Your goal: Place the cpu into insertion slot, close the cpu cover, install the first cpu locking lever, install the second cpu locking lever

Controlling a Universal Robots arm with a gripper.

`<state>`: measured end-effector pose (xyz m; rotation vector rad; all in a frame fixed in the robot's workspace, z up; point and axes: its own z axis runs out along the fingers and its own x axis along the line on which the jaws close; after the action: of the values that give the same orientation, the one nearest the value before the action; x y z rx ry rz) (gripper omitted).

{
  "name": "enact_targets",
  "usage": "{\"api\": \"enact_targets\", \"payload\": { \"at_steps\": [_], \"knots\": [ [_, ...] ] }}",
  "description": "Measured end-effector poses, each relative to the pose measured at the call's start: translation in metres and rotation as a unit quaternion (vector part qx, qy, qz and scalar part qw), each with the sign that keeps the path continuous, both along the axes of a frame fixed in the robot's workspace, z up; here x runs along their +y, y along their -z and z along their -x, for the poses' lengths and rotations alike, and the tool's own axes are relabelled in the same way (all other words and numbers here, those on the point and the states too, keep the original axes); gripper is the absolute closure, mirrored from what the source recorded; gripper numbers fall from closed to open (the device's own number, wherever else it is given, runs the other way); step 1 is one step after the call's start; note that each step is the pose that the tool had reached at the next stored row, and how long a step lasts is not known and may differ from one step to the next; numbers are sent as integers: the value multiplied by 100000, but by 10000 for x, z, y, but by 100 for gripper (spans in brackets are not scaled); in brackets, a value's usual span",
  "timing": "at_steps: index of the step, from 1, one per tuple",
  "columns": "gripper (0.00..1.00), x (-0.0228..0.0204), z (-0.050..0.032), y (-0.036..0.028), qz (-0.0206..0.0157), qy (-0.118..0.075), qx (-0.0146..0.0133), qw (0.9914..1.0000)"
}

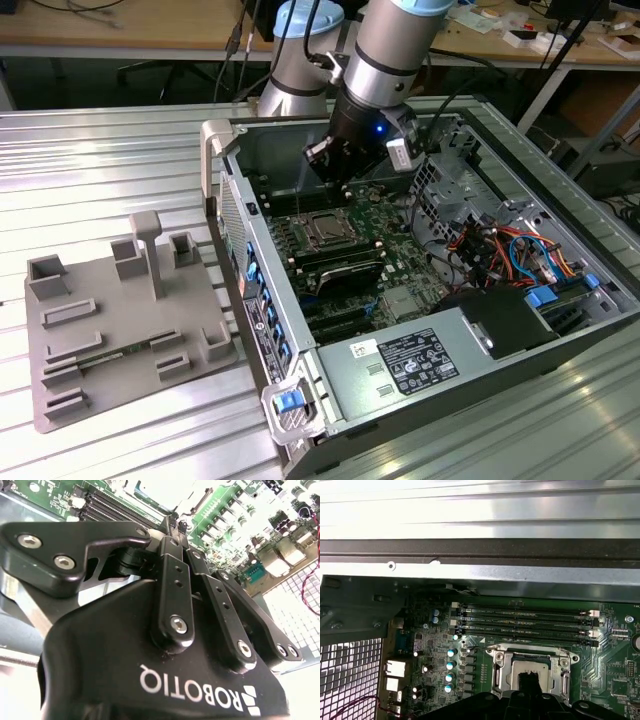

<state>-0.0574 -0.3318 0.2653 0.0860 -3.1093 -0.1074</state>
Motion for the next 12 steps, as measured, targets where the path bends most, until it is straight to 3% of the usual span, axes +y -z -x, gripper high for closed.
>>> {"api": "enact_targets", "payload": {
  "at_steps": [12],
  "knots": [
    [89, 0, 0, -68, -12, 2, 3, 100000]
  ]
}}
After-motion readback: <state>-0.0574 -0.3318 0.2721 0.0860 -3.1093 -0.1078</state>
